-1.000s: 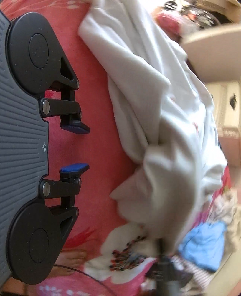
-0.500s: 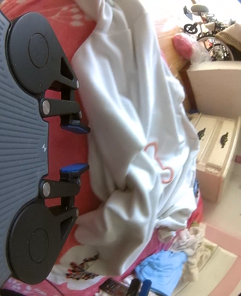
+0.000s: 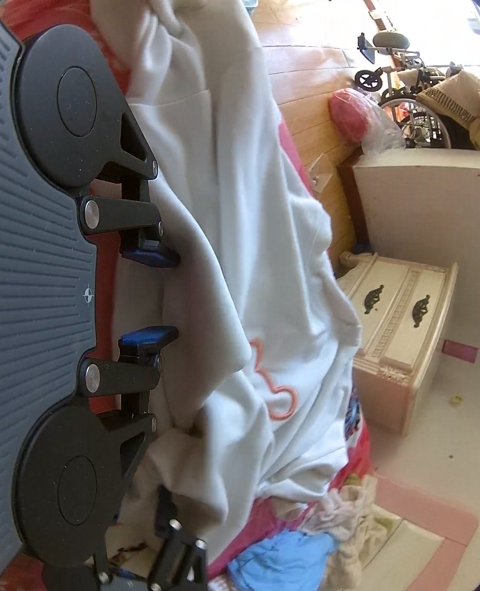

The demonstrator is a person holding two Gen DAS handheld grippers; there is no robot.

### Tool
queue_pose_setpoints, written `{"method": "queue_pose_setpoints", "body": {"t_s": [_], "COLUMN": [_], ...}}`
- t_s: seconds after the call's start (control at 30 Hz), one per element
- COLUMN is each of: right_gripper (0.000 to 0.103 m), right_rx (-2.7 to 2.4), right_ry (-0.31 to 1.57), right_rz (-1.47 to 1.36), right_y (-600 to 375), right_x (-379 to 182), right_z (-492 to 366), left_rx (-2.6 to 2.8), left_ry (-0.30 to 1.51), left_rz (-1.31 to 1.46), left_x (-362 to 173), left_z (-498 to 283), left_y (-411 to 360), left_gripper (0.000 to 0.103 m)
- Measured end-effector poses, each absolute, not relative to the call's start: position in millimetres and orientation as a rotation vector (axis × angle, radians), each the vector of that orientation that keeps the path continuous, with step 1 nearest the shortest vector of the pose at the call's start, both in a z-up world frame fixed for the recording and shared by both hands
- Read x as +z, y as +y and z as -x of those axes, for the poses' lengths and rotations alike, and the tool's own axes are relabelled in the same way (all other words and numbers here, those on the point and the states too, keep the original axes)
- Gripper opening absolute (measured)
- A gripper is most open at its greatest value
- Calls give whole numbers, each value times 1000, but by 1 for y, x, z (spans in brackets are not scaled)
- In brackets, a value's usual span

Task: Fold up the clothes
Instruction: 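Smooth the sweatshirt flat with the left gripper while the right gripper pulls its hem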

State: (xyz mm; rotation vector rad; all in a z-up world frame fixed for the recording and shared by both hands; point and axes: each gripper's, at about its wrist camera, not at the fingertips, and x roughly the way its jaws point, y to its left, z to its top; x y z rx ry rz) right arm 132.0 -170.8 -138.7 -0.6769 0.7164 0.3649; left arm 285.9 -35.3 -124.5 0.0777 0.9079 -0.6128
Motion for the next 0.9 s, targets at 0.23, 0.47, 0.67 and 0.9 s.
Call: {"method": "queue_pose_setpoints", "body": {"t_s": [0.23, 0.47, 0.67, 0.9], "right_gripper": [13, 13, 13, 18], "right_rx": [528, 871, 904, 425], "right_ry": [818, 861, 926, 1029], "right_rz": [80, -540, -630, -539], "right_y": [-235, -304, -313, -344], "right_x": [-75, -64, -90, -129], "right_z": [-141, -131, -131, -137], "left_rx": [-602, -598, -628, -670], "left_ry": [905, 928, 992, 1089], "left_rz": [-25, 14, 25, -38], "left_x": [-119, -108, -97, -113], "left_z": [-293, -287, -267, -245], "left_y": [-23, -2, 16, 7], "left_gripper": [34, 34, 39, 43]}}
